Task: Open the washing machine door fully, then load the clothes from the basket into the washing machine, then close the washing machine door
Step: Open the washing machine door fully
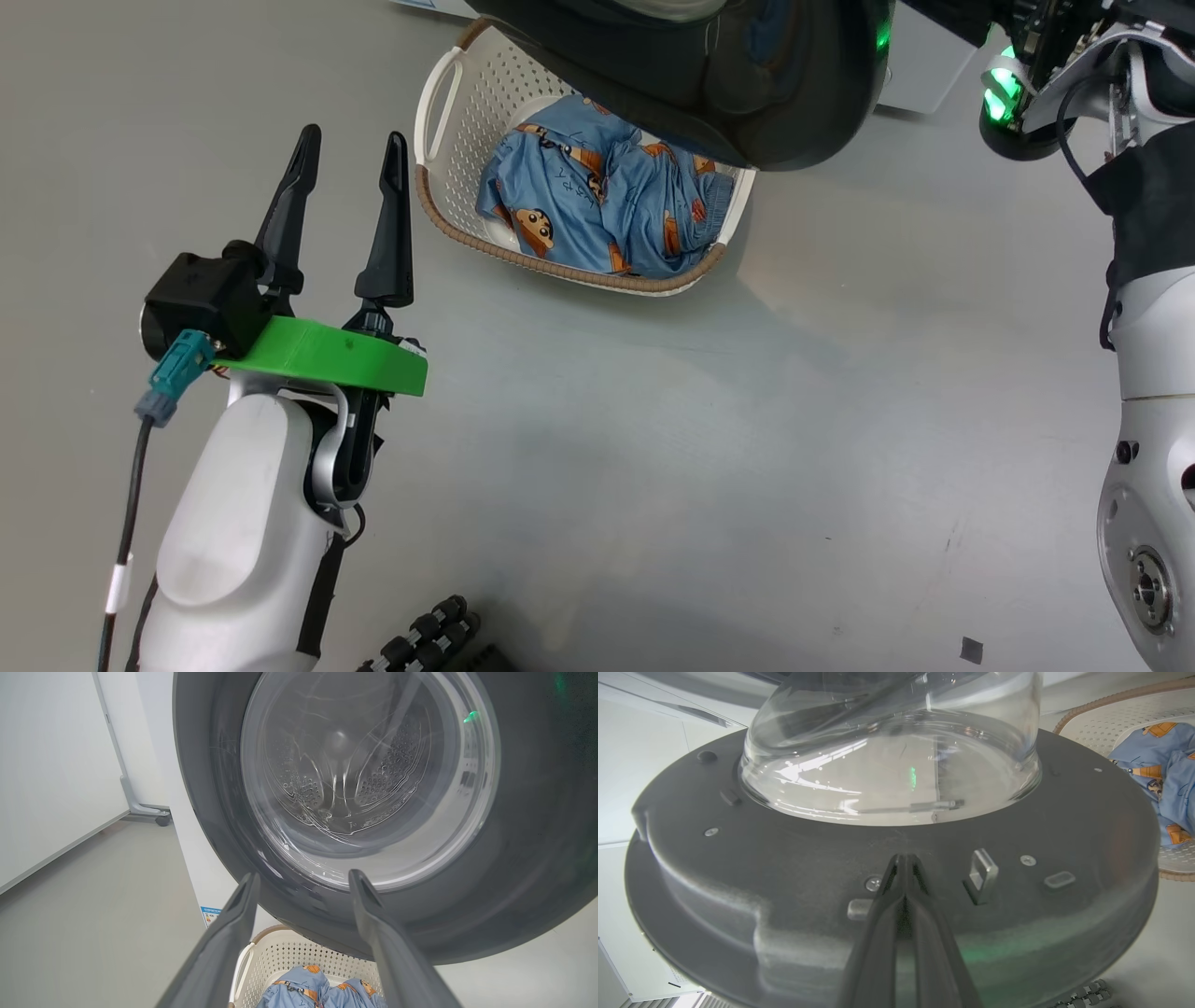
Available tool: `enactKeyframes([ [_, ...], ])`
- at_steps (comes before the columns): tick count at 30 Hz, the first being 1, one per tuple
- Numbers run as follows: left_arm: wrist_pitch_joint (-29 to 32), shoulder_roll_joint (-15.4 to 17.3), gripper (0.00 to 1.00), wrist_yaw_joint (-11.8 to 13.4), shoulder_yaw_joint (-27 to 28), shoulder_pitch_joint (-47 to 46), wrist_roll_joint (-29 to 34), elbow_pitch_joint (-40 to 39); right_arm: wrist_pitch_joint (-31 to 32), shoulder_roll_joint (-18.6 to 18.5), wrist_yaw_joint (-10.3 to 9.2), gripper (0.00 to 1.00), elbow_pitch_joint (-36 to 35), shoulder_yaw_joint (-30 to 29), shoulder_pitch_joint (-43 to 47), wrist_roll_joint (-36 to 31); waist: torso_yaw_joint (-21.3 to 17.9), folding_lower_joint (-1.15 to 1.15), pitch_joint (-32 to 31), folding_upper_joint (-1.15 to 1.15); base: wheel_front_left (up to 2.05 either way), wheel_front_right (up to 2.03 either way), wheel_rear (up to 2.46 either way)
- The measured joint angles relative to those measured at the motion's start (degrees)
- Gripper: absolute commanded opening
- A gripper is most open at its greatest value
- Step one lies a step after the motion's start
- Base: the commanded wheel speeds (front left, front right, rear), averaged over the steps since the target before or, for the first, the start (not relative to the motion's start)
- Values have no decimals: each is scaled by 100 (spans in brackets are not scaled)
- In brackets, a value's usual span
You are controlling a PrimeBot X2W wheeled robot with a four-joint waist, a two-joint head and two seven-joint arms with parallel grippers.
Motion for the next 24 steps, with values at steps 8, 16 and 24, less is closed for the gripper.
enactKeyframes([
  [8, 0, 19, 100, 0, -38, 71, 4, -22, 458, 20, -92, 0, -118, 242, 319, 48, 13, 0, -168, 0, 0, 0, 0],
  [16, 0, 31, 100, 0, -223, 147, 4, -24, 747, 54, -96, 0, -380, 437, 686, 167, 70, 0, -349, 0, 0, 0, 0],
  [24, 0, 171, 100, 0, -425, 203, 7, -16, 867, 82, -143, 0, -588, 612, 931, 376, 180, 0, -477, 0, 0, 0, 0],
])
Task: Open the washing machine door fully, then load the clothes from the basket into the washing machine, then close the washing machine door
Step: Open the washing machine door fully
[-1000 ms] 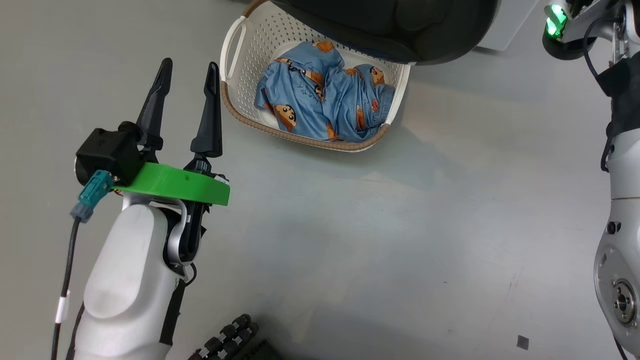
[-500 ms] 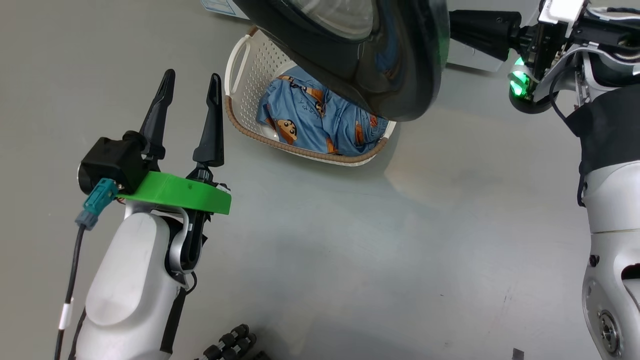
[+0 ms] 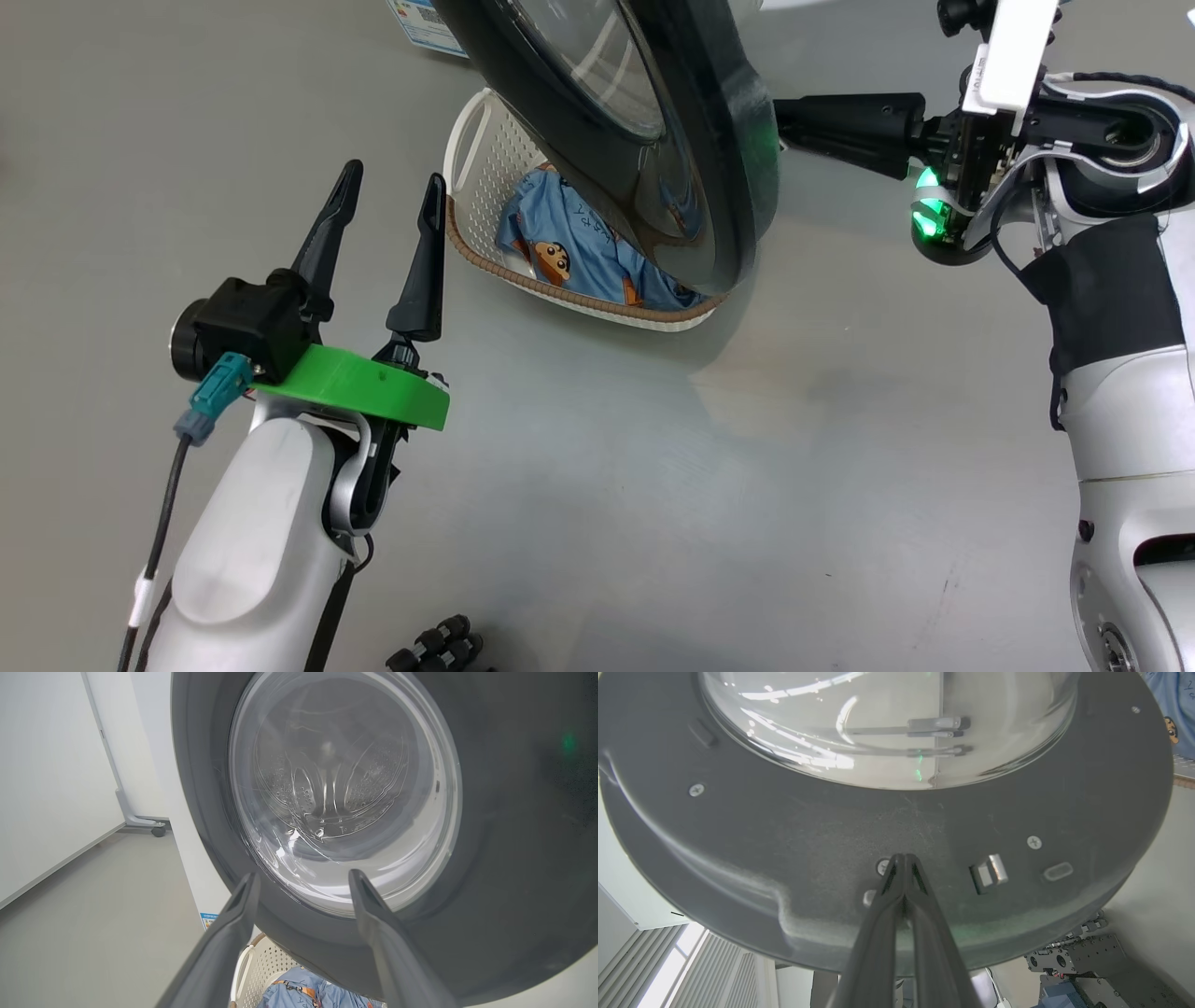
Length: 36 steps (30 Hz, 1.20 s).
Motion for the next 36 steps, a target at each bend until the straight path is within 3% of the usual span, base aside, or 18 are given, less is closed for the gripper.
enactKeyframes([
  [8, 0, 96, 100, 0, -175, 77, -2, 12, 32, 63, -11, 0, -140, 324, 175, 76, 114, 0, -90, 0, 0, 0, 0],
  [16, 0, 204, 100, 0, -311, 79, -11, 11, -101, 56, -52, 0, -352, 654, 280, 583, 151, 0, -129, 0, 0, 0, 0],
  [36, 0, 209, 100, 0, -328, 80, -99, 11, -971, 49, -97, 0, -647, 1716, 482, 1384, 281, 0, -122, 0, 0, 0, 0],
])
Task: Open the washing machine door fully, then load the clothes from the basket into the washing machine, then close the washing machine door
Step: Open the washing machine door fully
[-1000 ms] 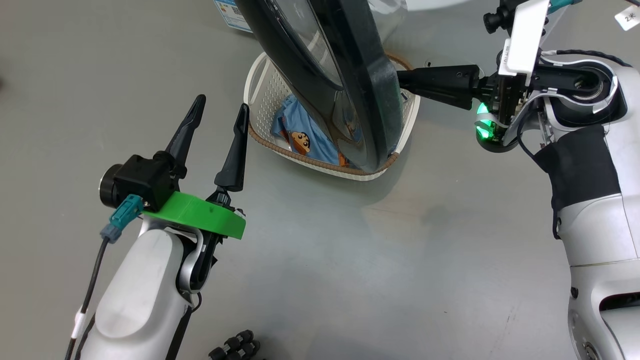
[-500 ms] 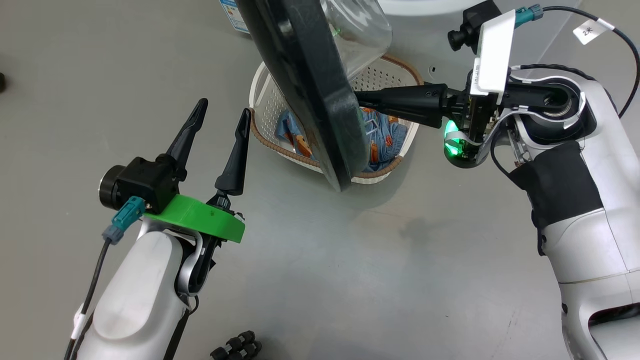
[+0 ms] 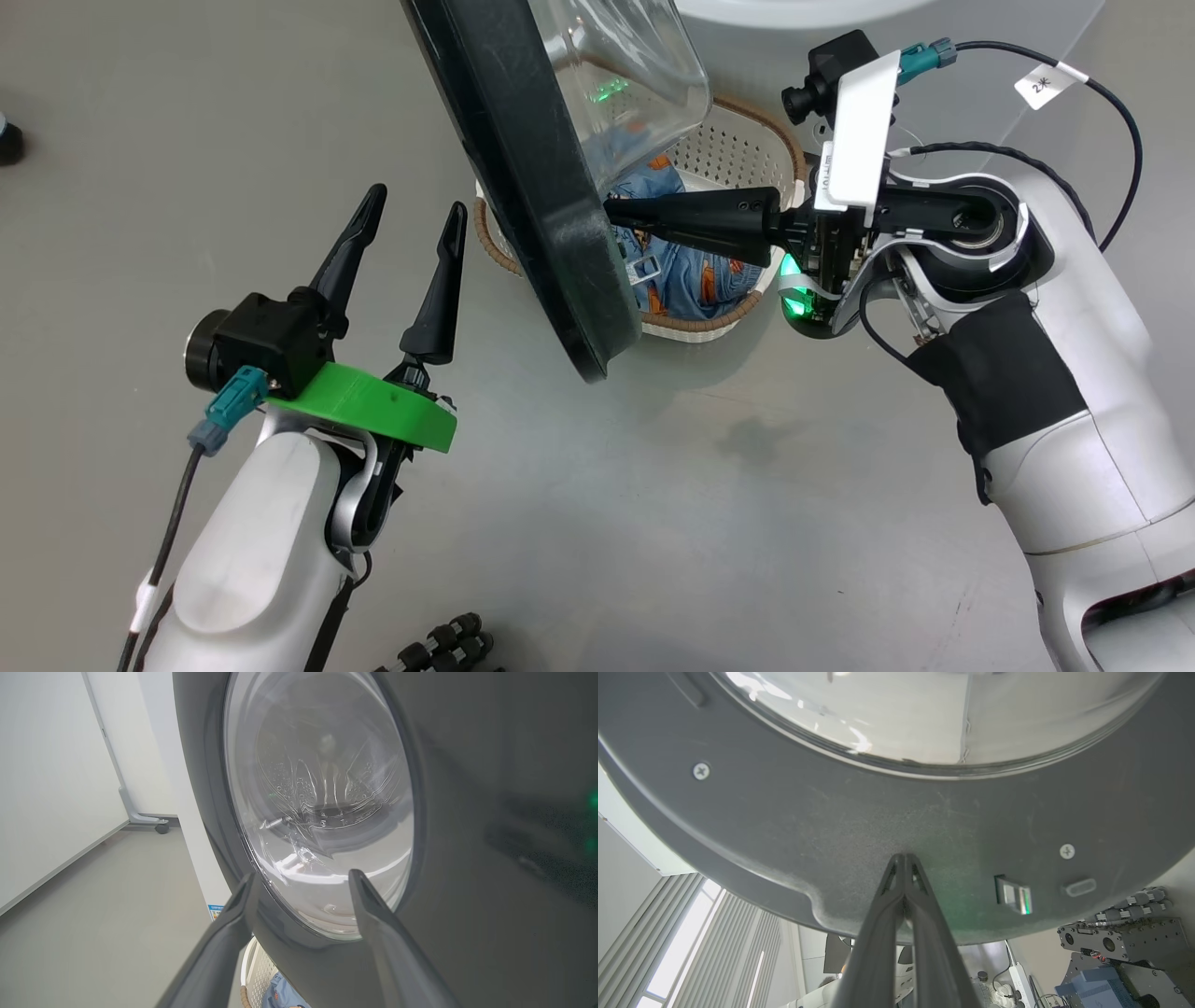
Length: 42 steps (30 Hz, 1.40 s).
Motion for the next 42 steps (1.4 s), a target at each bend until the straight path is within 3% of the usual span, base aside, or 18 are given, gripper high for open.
enactKeyframes([
  [12, 0, -15, 100, 0, 3, -1, -15, 1, -397, -3, -1, 0, -44, 493, 0, 203, 49, 0, 36, 0, 0, 0, 0],
  [21, 0, -11, 100, 0, 210, 2, -21, 37, -656, 11, 13, 0, 23, 509, 1, 337, -27, 0, -23, 0, 0, 0, 0],
  [42, 0, 305, 100, 0, 491, 480, -22, 354, -1126, 41, 602, 0, 557, 86, 885, 435, -447, 0, -812, 0, 0, 0, 0],
])
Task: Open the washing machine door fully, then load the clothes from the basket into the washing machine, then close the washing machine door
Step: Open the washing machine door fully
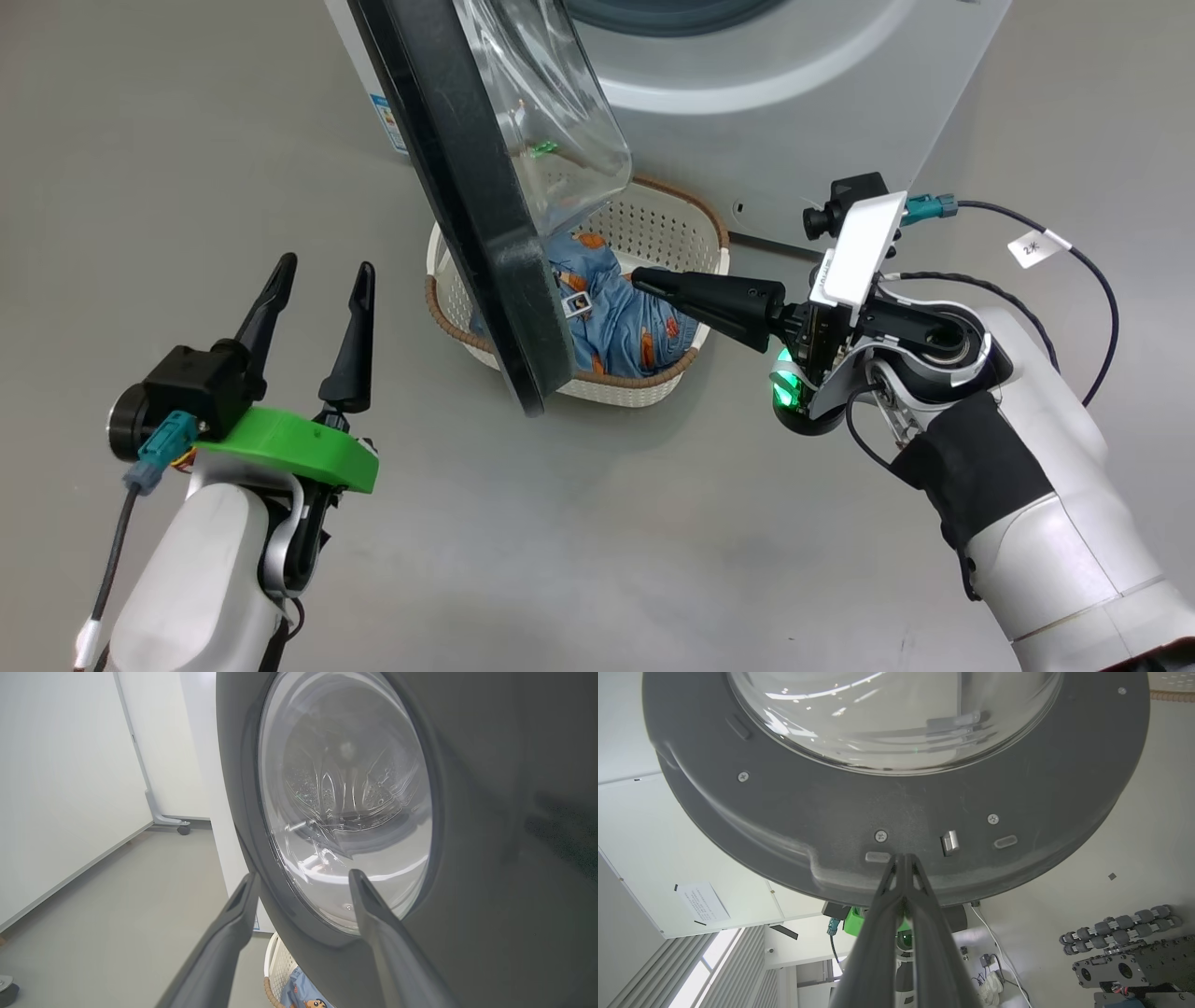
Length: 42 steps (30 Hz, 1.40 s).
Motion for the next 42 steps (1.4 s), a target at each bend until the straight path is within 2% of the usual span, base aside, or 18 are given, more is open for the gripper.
enactKeyframes([
  [6, 0, 35, 100, 0, 268, 212, -1, 5, -87, 13, 116, 0, 52, -70, 258, 164, -195, 0, -282, 0, 0, 0, 0],
  [7, 0, 36, 100, 0, 293, 275, -1, 3, -135, 16, 118, 3, 62, -125, 347, 234, -265, 0, -366, 0, 0, 0, 0],
  [9, 0, 43, 100, 0, 322, 338, -1, -8, -164, 16, 141, 21, 64, -145, 424, 277, -339, 0, -439, 0, 0, 0, 0],
  [11, 0, 53, 100, 0, 356, 388, -1, -21, -220, 20, 174, 46, 65, -180, 492, 320, -412, 0, -500, 0, 0, 0, 0],
  [12, 1, 57, 100, 0, 388, 422, -1, -34, -275, 21, 186, 50, 64, -207, 528, 330, -449, 0, -524, 0, 0, 0, 0],
  [13, 1, 63, 100, 0, 414, 460, -1, -41, -296, 21, 204, 63, 63, -232, 559, 383, -484, 0, -546, 0, 0, 0, 0],
  [14, 1, 74, 100, 0, 422, 487, -1, -43, -312, 23, 211, 63, 59, -261, 585, 421, -521, 0, -566, 0, 0, 0, 0],
  [15, 0, 81, 100, 0, 438, 519, -1, -46, -361, 25, 238, 90, 53, -290, 616, 422, -557, 0, -584, 0, 0, 0, 0],
  [16, 1, 83, 100, 0, 438, 550, -1, -46, -426, 33, 296, 100, 52, -354, 654, 435, -591, 0, -601, 0, 0, 0, 0],
  [21, 0, 68, 100, 0, 548, 608, -36, -59, -803, 35, 475, 100, 53, -632, 866, 455, -727, 0, -711, 0, 0, 0, 0],
  [25, 1, 73, 100, 0, 595, 706, -36, -86, -1403, 2, 614, 100, 60, -929, 908, 172, -845, 0, -777, 0, 0, 0, 0],
  [30, 1, 86, 100, 0, 626, 803, -36, -132, -2130, -219, 711, 100, 54, -1149, 909, -453, -996, 0, -834, 0, 0, 0, 0],
  [35, 0, 87, 100, 0, 600, 807, -36, -162, -2856, -411, 722, 100, -43, -1265, 912, -1115, -1129, 0, -868, 0, 0, 0, 0],
  [40, 1, 85, 100, 0, 591, 808, -34, -192, -3607, -709, 760, 100, -103, -1226, 931, -1998, -1194, 0, -878, 0, 0, 0, 0],
  [41, 1, 85, 100, 0, 591, 808, -34, -192, -3607, -709, 760, 100, -103, -1226, 931, -1998, -1194, 0, -878, 0, 0, 0, 0],
  [42, 0, 87, 100, 0, 604, 809, -34, -196, -3880, -760, 760, 100, -114, -1192, 942, -2286, -1216, 0, -882, 0, 0, 0, 0],
])
